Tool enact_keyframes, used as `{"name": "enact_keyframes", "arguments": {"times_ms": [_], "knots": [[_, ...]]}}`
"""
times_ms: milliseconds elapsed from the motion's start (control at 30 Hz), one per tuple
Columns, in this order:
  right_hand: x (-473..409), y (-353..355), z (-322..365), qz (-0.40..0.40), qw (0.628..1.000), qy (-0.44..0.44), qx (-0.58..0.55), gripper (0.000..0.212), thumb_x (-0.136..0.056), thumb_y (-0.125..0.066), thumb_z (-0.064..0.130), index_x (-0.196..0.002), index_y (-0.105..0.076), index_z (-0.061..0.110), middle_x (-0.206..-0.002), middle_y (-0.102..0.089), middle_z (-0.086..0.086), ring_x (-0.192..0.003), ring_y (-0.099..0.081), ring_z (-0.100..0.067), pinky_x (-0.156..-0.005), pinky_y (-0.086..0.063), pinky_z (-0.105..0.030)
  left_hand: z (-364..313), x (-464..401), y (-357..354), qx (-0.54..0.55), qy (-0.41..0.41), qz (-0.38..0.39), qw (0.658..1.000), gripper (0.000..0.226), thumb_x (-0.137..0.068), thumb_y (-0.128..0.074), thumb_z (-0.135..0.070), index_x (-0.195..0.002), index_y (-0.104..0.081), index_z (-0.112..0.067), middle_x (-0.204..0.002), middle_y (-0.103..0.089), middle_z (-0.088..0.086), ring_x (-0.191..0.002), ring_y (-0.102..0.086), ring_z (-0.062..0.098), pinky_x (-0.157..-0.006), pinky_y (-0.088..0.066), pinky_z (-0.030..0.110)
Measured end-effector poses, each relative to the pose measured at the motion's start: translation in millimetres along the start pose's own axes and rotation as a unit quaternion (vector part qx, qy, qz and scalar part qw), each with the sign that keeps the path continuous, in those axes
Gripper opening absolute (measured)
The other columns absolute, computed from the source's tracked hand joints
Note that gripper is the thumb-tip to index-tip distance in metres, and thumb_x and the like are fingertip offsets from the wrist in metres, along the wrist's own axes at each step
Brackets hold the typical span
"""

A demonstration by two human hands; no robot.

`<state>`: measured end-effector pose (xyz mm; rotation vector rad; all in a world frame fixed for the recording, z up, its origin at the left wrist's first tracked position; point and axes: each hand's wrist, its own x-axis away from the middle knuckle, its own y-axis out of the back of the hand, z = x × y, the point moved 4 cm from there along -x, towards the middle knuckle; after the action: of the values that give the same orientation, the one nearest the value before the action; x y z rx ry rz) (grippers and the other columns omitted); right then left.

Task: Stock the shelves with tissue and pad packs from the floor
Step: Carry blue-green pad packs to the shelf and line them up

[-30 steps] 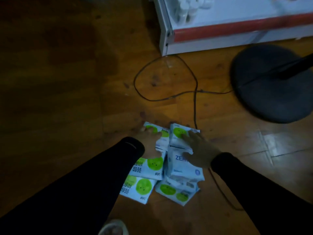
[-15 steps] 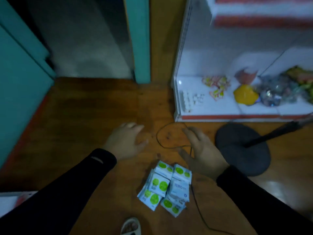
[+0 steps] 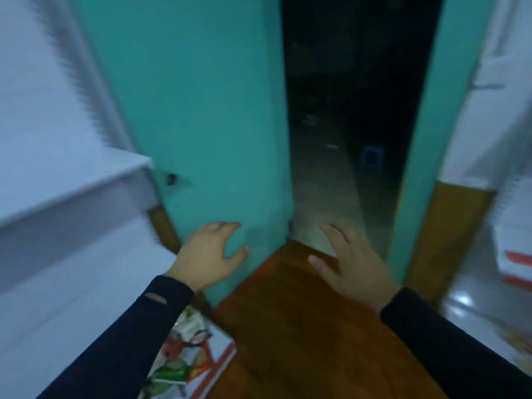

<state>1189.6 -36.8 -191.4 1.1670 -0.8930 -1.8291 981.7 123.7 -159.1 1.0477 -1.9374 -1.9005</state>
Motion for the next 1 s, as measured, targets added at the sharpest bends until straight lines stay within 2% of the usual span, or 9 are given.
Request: {"name": "enact_keyframes", "arguments": {"times_ms": [133,267,367,467,567,800,933,1000], "knots": [[-56,14,125,-0.010,0.995,0.095,-0.018,0.074,-0.088,-0.036,0.065,-0.146,-0.032,0.020,-0.146,-0.038,-0.008,-0.133,-0.036,-0.024,-0.110,-0.028,-0.034,86,68,120,-0.046,0.087,-0.057,0.993,0.077,-0.078,-0.029,-0.068,-0.135,-0.050,-0.020,-0.128,-0.058,0.005,-0.118,-0.052,0.026,-0.099,-0.041,0.035],[-92,9,258,-0.032,0.979,0.194,-0.055,0.073,-0.085,-0.040,0.061,-0.138,-0.046,0.011,-0.134,-0.050,-0.014,-0.123,-0.048,-0.029,-0.106,-0.037,-0.036,172,151,209,-0.084,0.183,-0.104,0.974,0.076,-0.080,-0.031,-0.069,-0.137,-0.048,-0.021,-0.133,-0.055,0.003,-0.122,-0.048,0.024,-0.101,-0.038,0.035],[-108,-7,362,-0.044,0.958,0.271,-0.082,0.070,-0.084,-0.045,0.057,-0.137,-0.046,0.012,-0.132,-0.051,-0.012,-0.121,-0.050,-0.028,-0.104,-0.041,-0.037,234,217,260,-0.113,0.243,-0.127,0.955,0.078,-0.077,-0.029,-0.070,-0.133,-0.052,-0.022,-0.128,-0.058,0.001,-0.120,-0.050,0.022,-0.098,-0.039,0.034],[-114,-27,460,-0.026,0.941,0.314,-0.121,0.070,-0.084,-0.043,0.059,-0.140,-0.043,0.018,-0.136,-0.047,-0.005,-0.126,-0.044,-0.022,-0.106,-0.038,-0.035,294,280,303,-0.149,0.289,-0.125,0.937,0.084,-0.074,-0.023,-0.073,-0.134,-0.051,-0.022,-0.130,-0.057,-0.001,-0.121,-0.049,0.020,-0.100,-0.038,0.033],[-114,-54,541,-0.017,0.923,0.361,-0.134,0.071,-0.086,-0.039,0.060,-0.141,-0.042,0.017,-0.137,-0.046,-0.007,-0.128,-0.043,-0.022,-0.107,-0.033,-0.031,348,329,331,-0.168,0.333,-0.116,0.921,0.074,-0.078,-0.033,-0.066,-0.136,-0.050,-0.023,-0.132,-0.056,0.000,-0.122,-0.048,0.022,-0.102,-0.039,0.035],[-140,-114,656,0.046,0.905,0.403,-0.128,0.078,-0.083,-0.029,0.067,-0.143,-0.039,0.018,-0.141,-0.042,-0.004,-0.128,-0.042,-0.021,-0.104,-0.038,-0.032,443,386,364,-0.198,0.410,-0.093,0.886,0.065,-0.081,-0.037,-0.061,-0.133,-0.050,-0.025,-0.124,-0.059,0.003,-0.115,-0.051,0.025,-0.094,-0.041,0.033],[-177,-147,696,0.080,0.900,0.410,-0.124,0.070,-0.088,-0.042,0.060,-0.144,-0.037,0.017,-0.139,-0.042,-0.005,-0.125,-0.043,-0.022,-0.103,-0.038,-0.032,492,396,363,-0.216,0.492,-0.019,0.843,0.071,-0.083,-0.043,-0.067,-0.139,-0.041,-0.024,-0.128,-0.054,0.010,-0.117,-0.049,0.030,-0.095,-0.042,0.037],[-199,-165,712,0.097,0.900,0.410,-0.113,0.068,-0.091,-0.048,0.056,-0.144,-0.035,0.016,-0.142,-0.040,-0.006,-0.126,-0.042,-0.023,-0.104,-0.037,-0.033,511,398,357,-0.210,0.537,0.020,0.817,0.083,-0.076,-0.044,-0.076,-0.140,-0.037,-0.025,-0.132,-0.051,0.011,-0.120,-0.048,0.031,-0.098,-0.041,0.039]]}}
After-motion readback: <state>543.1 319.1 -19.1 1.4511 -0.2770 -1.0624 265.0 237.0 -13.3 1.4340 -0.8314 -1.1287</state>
